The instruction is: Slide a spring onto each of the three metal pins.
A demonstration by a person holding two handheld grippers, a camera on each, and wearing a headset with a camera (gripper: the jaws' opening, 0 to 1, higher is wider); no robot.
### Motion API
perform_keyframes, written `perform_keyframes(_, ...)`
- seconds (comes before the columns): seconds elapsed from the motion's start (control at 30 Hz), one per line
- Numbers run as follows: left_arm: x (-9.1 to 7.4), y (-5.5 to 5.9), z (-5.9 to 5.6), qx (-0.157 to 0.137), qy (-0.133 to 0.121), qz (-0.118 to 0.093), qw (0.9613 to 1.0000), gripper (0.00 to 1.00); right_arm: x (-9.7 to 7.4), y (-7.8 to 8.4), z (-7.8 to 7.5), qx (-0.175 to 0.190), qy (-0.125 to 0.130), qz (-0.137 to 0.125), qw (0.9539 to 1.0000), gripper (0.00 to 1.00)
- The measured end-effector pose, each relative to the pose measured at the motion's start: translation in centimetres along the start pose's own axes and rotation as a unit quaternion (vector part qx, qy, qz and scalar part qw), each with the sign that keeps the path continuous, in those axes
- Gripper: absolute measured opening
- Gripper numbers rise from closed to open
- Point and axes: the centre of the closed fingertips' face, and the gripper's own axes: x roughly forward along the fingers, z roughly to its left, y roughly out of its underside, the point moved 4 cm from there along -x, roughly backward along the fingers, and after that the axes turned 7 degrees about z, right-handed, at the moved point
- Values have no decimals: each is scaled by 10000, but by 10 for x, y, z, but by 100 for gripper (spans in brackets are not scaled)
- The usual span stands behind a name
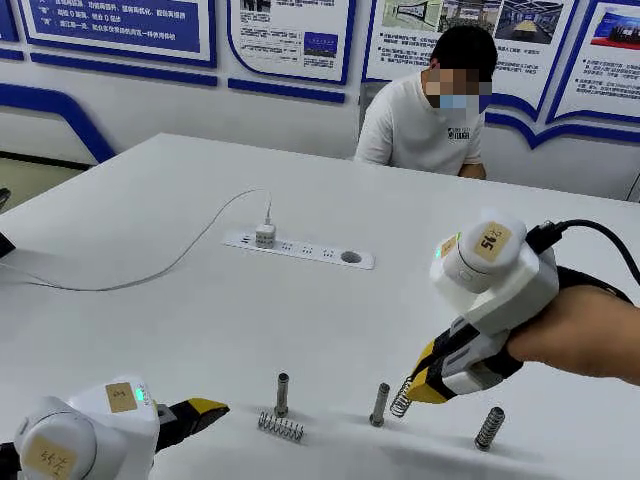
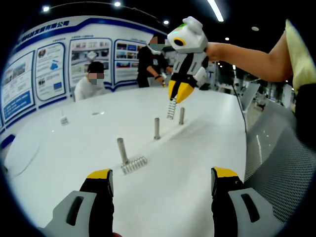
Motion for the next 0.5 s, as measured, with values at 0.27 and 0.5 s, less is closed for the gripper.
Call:
perform_keyframes(0.27,0,0,0,7,-12,-4,10000,83,-8,-7,-9,-82,46,60,9999,12)
perform_keyframes(0.5,-2,0,1,-2,-30,-1,10000,83,-9,-16,-18,-191,64,177,9996,12)
